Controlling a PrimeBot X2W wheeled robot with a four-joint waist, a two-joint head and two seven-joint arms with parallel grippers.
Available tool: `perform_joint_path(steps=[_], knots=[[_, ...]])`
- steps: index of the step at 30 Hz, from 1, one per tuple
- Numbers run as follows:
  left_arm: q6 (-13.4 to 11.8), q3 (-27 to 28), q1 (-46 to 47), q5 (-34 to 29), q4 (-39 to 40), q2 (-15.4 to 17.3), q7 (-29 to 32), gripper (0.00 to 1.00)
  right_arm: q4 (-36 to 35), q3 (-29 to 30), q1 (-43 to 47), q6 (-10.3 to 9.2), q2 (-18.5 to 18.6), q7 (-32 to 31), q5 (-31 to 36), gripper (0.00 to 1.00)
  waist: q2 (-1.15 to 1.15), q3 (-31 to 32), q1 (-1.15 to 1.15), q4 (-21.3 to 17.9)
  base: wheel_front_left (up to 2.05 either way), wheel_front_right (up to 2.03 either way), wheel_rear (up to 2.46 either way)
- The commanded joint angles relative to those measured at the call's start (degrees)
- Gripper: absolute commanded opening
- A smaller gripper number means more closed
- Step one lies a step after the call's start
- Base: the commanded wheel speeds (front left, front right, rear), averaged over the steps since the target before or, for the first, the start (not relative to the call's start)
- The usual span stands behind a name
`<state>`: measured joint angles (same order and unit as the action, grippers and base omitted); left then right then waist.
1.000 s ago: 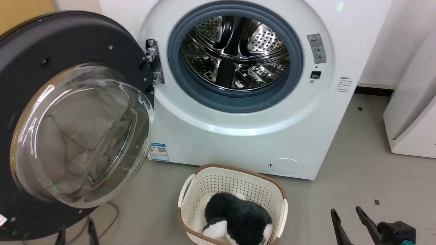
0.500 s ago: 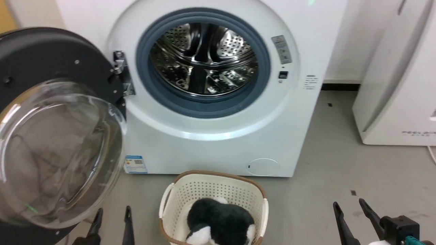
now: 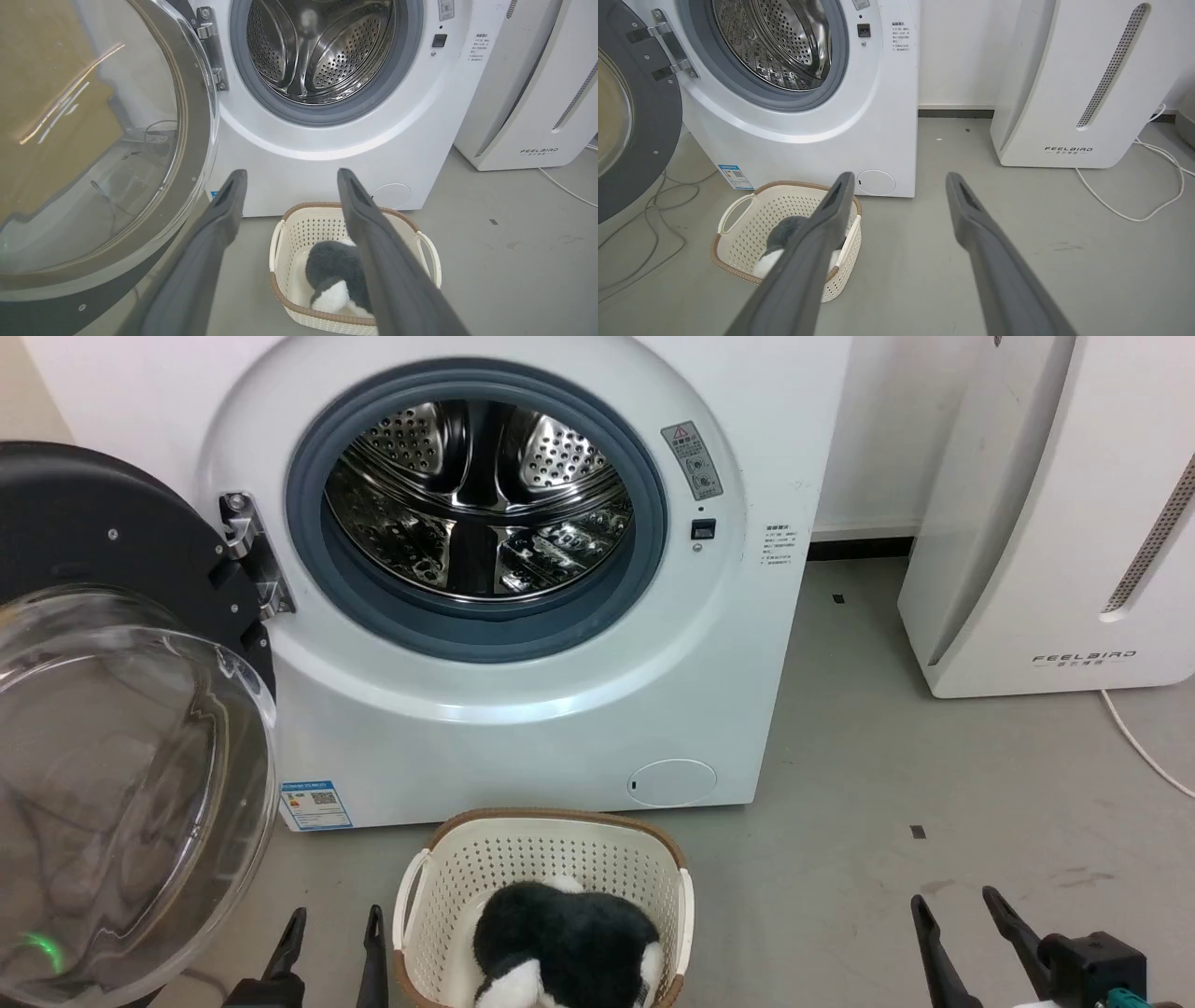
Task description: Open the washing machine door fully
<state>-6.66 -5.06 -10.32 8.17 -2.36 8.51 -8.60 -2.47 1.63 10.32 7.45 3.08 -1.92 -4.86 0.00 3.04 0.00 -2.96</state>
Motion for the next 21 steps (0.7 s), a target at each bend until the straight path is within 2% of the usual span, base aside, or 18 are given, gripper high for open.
perform_joint_path(steps=[1, 7, 8, 21], knots=[[-0.28, -0.09, 0.46, -0.21, -0.14, 0.46, 0.11, 1.00, -0.39, -0.10, 0.59, 0.03, -0.20, 0.12, -0.01, 1.00, 0.00, -0.10, 0.00, -0.03, 0.00, 0.00, 0.00], [-0.39, -0.38, 0.40, -0.15, -0.23, 0.80, 0.29, 1.00, -0.31, -0.42, 0.42, 0.03, -0.20, 0.42, -0.21, 1.00, 0.00, -0.39, 0.00, 0.28, 0.00, 0.00, 0.00], [-0.23, -0.18, -0.01, 0.02, -0.05, 0.49, 0.27, 0.00, -0.03, -0.32, -0.03, 0.00, 0.00, 0.04, -0.12, 0.00, 0.00, -0.40, 0.00, 0.26, 0.00, 0.00, 0.00], [0.38, 0.34, 0.89, -0.66, 0.18, -0.06, 1.00, 0.00, 0.21, -0.39, -0.96, -0.01, -0.02, 0.18, 0.31, 0.00, 0.00, -0.64, 0.00, 0.50, 0.00, 0.00, 0.00]])
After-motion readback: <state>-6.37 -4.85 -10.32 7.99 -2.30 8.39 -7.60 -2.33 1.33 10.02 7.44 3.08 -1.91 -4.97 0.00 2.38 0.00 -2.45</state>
